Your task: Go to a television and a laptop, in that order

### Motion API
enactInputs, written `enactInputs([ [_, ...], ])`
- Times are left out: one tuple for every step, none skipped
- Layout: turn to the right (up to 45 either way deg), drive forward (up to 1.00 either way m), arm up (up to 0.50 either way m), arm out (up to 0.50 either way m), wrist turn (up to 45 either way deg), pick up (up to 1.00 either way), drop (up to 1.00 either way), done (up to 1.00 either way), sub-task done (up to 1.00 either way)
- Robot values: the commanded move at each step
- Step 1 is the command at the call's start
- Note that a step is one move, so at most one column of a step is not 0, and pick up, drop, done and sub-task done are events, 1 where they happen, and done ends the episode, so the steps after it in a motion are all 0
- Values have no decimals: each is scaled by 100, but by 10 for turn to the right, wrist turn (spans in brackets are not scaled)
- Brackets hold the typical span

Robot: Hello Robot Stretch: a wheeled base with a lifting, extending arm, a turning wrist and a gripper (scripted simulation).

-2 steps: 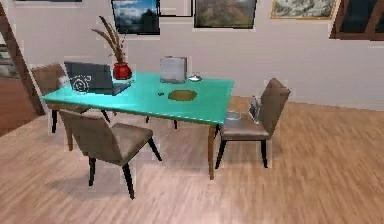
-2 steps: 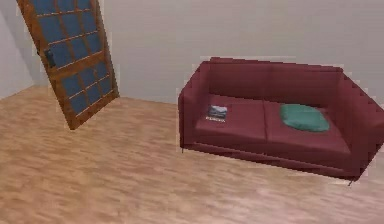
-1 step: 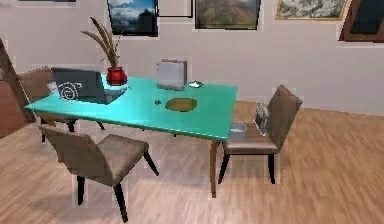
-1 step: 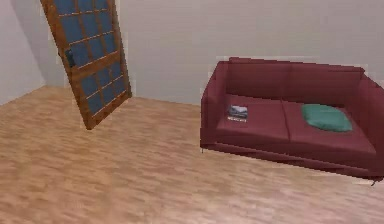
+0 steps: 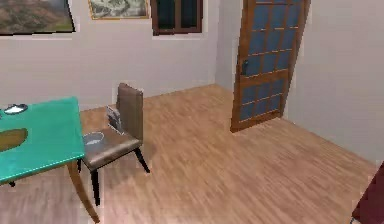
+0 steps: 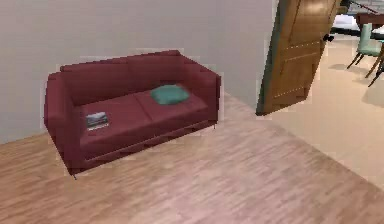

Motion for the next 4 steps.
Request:
enactInputs([
  [450,0,0,0,0,0,0,0,0],
  [150,0,0,0,0,0,0,0,0],
  [0,5,0,0,0,0,0,0,0],
  [-450,0,0,0,0,0,0,0,0],
])
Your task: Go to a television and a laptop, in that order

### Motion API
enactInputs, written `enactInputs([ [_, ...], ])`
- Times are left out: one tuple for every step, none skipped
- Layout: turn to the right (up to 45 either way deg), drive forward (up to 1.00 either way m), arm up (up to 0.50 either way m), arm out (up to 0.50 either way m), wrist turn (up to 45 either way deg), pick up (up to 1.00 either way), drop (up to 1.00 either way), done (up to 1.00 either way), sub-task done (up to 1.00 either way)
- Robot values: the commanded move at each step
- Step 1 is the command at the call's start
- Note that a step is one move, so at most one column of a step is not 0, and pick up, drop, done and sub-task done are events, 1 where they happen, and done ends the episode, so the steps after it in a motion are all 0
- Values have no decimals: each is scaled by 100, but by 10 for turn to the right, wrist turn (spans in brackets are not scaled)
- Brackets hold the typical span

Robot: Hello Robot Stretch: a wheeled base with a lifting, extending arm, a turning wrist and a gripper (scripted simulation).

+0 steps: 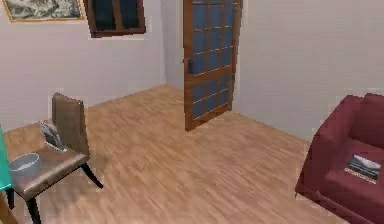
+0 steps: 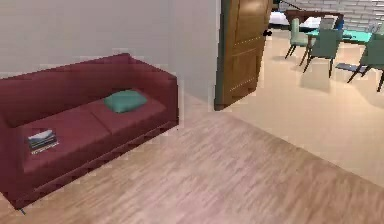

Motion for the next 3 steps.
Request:
enactInputs([
  [-450,0,0,0,0,0,0,0,0],
  [-30,0,0,0,0,0,0,0,0],
  [90,0,0,0,0,0,0,0,0],
])
